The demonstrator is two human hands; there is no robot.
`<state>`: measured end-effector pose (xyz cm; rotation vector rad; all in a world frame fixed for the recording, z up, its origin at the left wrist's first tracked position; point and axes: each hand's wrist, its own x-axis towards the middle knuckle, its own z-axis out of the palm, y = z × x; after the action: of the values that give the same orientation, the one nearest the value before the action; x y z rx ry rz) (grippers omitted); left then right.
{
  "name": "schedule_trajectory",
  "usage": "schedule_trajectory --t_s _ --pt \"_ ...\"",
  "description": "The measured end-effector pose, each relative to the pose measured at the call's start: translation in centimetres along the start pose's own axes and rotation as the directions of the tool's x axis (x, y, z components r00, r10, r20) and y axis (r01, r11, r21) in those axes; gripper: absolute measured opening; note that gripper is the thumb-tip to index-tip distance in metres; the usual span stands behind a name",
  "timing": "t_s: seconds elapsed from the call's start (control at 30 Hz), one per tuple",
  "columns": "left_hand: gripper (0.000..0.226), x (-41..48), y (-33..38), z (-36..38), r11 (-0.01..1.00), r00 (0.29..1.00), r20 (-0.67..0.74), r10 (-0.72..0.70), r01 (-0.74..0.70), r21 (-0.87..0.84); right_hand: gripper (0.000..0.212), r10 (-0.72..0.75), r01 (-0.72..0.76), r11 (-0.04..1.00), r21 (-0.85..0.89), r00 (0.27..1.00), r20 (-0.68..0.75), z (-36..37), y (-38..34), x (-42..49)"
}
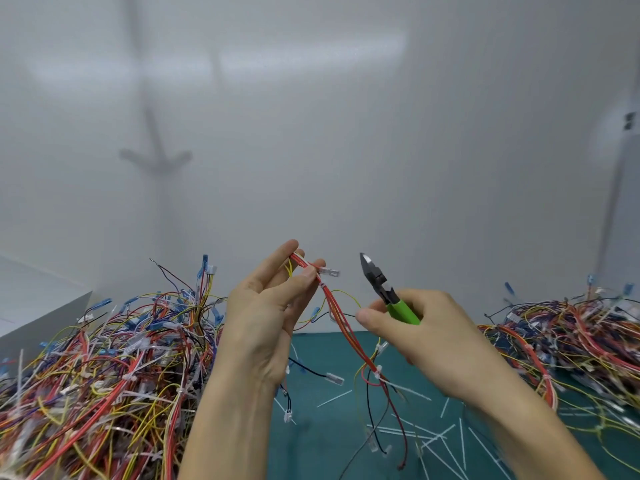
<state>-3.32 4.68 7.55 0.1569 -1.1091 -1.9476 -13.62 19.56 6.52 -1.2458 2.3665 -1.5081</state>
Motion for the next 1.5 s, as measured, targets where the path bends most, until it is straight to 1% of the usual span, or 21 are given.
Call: schedule_trajectory --t_s 0.1,0.2,0.37,0.5,0.6,0.67,0.73,0.8,0.93,0.97,1.03,1.13,1.23,1.3,1.37,1.5 --pt "0.048 0.0 -0.1 0.1 1.0 1.0 0.02 -0.006 0.006 0.007 0.027 -0.004 0.003 1.0 0.019 0.999 0.044 0.2 -0.1 -0.1" --pt "0.04 -0.1 -0.1 0.2 1.0 0.997 0.069 -0.027 0.028 -0.005 0.014 0.001 0.0 1.0 -0.027 1.0 0.028 0.3 -0.2 -0.1" --pt "0.034 -0.2 0.1 0.4 0.997 0.983 0.169 -0.077 0.079 -0.004 0.014 0.0 0.002 0.998 -0.066 1.0 0.023 0.1 0.1 0.0" --pt "0.035 -0.3 0.0 0.4 0.991 0.963 0.24 -0.127 0.132 -0.004 0.015 -0.047 0.048 0.998 -0.036 0.999 0.02 0.1 -0.1 -0.2" --pt "0.035 -0.4 -0.2 0.6 0.988 0.947 0.283 -0.151 0.142 0.054 0.015 -0.102 0.102 0.995 0.009 0.995 -0.022 0.3 -0.2 -0.1" --pt "0.036 -0.5 -0.2 0.9 0.982 0.95 0.27 -0.159 0.125 0.14 0.013 -0.123 0.126 0.991 0.052 0.991 -0.061 0.3 -0.1 0.0" --pt "0.039 -0.6 -0.3 0.9 0.955 0.958 0.238 -0.162 0.092 0.283 0.008 -0.123 0.134 0.986 0.104 0.987 -0.105 0.3 0.1 0.1" --pt "0.042 -0.8 -0.5 0.8 0.898 0.965 0.207 -0.163 0.058 0.437 0.003 -0.116 0.137 0.979 0.152 0.984 -0.139 0.2 0.4 0.3" --pt "0.038 -1.0 -0.4 0.5 0.742 0.96 0.229 -0.159 -0.037 0.669 0.014 -0.101 0.134 0.96 0.247 0.985 -0.142 0.1 0.9 0.5" --pt "0.038 -1.0 -0.4 0.5 0.72 0.957 0.241 -0.158 -0.055 0.692 0.015 -0.095 0.13 0.955 0.267 0.986 -0.139 0.1 1.0 0.5" --pt "0.037 -1.0 -0.4 0.3 0.718 0.94 0.282 -0.194 -0.06 0.694 0.013 -0.088 0.123 0.951 0.283 0.987 -0.135 0.2 1.1 0.6" --pt "0.031 -0.9 -0.9 0.1 0.704 0.86 0.401 -0.315 -0.071 0.706 0.008 -0.074 0.119 0.942 0.313 0.986 -0.15 0.2 1.2 0.7" --pt "0.034 -0.8 -1.8 0.0 0.698 0.791 0.471 -0.39 -0.079 0.711 0.007 -0.074 0.122 0.939 0.321 0.985 -0.157 0.3 1.0 0.7" --pt "0.034 -0.8 -2.4 0.1 0.679 0.78 0.481 -0.4 -0.101 0.727 0.01 -0.082 0.132 0.938 0.321 0.983 -0.164 0.3 1.0 0.7" --pt "0.03 -0.7 -2.7 0.3 0.641 0.789 0.469 -0.395 -0.129 0.756 0.012 -0.08 0.134 0.938 0.319 0.981 -0.177 0.3 1.0 0.7" --pt "0.019 -0.6 -2.7 0.5 0.559 0.791 0.496 -0.359 -0.243 0.793 0.015 -0.059 0.125 0.928 0.351 0.979 -0.194 0.3 0.8 0.7"
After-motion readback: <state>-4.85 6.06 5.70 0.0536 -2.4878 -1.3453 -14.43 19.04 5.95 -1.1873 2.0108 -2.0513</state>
